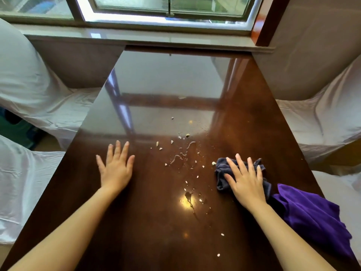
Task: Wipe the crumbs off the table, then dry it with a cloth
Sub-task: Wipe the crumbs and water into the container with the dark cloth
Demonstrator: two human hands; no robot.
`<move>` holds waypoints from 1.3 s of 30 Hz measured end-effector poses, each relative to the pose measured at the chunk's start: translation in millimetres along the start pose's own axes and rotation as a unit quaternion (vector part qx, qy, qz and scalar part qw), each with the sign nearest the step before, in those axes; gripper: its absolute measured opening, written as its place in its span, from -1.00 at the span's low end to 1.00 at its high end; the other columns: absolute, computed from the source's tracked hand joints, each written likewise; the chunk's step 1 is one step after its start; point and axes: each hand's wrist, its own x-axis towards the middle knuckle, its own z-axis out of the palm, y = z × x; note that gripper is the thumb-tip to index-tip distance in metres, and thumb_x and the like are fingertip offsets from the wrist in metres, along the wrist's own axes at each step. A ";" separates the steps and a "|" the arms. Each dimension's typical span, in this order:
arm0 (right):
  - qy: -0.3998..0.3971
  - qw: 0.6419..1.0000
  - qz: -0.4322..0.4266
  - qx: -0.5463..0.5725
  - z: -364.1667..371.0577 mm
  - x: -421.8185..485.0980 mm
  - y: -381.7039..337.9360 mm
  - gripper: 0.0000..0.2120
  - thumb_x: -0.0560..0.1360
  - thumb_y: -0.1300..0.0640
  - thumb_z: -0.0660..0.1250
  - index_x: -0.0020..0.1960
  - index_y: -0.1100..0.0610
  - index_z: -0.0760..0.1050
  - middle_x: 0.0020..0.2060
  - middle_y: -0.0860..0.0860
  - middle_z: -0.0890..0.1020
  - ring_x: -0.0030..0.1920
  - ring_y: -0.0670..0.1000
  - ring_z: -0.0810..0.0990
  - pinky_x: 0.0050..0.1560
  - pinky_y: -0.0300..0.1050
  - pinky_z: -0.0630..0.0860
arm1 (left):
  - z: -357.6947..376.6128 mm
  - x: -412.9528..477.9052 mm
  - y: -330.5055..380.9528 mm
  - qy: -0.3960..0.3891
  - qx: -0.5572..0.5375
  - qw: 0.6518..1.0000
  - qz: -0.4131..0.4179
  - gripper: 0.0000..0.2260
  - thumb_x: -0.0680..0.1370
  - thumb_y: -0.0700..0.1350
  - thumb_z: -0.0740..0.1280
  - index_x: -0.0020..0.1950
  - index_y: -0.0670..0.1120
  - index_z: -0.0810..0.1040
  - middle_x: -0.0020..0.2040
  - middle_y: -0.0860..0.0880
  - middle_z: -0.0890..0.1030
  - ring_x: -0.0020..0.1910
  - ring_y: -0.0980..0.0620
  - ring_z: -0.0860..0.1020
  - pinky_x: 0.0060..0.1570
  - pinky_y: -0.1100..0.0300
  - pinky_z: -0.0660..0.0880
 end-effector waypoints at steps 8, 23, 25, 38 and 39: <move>-0.009 0.996 0.078 0.042 -2.6 41.7 -15.8 -0.46 0.55 -0.21 -0.05 0.48 -0.13 -0.06 0.53 -0.01 -0.02 0.50 0.17 -0.12 0.42 0.24 -0.18 | 12.1 65.6 -26.3 -0.050 0.056 0.996 0.038 -0.48 0.54 0.26 -0.06 0.47 0.20 -0.05 0.54 0.07 -0.08 0.50 0.05 -0.18 0.37 -0.21 -0.30; 0.015 0.999 -0.029 0.029 -10.3 121.4 -30.1 -0.52 0.57 -0.12 0.03 0.46 -0.20 0.00 0.50 -0.11 0.16 0.49 0.10 0.04 0.42 0.22 -0.04 | 20.0 71.4 -25.5 -0.035 0.087 0.994 0.063 -0.47 0.50 0.29 -0.18 0.47 0.21 -0.09 0.54 0.09 -0.10 0.49 0.07 -0.20 0.40 -0.20 -0.28; 0.015 0.999 -0.023 0.032 -9.6 142.9 -42.0 -0.53 0.58 -0.13 0.00 0.46 -0.20 -0.02 0.50 -0.11 0.14 0.50 0.10 0.02 0.42 0.22 -0.07 | 20.1 71.8 -24.9 -0.033 0.089 0.993 0.063 -0.46 0.50 0.30 -0.19 0.47 0.22 -0.10 0.53 0.09 -0.10 0.49 0.07 -0.20 0.40 -0.21 -0.27; 0.010 0.998 -0.033 0.045 -9.9 241.3 -107.6 -0.55 0.59 -0.12 -0.07 0.47 -0.18 -0.03 0.51 -0.08 0.10 0.50 0.11 -0.01 0.43 0.23 -0.11 | 24.1 70.0 -26.4 -0.010 0.093 0.993 0.069 -0.46 0.49 0.30 -0.24 0.45 0.21 -0.14 0.54 0.07 -0.06 0.50 0.04 -0.16 0.40 -0.22 -0.22; 0.012 0.998 -0.038 0.046 -10.2 247.4 -113.3 -0.55 0.59 -0.11 -0.06 0.47 -0.18 -0.03 0.51 -0.08 0.11 0.50 0.11 0.00 0.43 0.24 -0.10 | 24.5 69.9 -26.4 -0.008 0.095 0.993 0.069 -0.46 0.49 0.30 -0.24 0.45 0.21 -0.17 0.54 0.07 -0.05 0.50 0.04 -0.15 0.41 -0.22 -0.22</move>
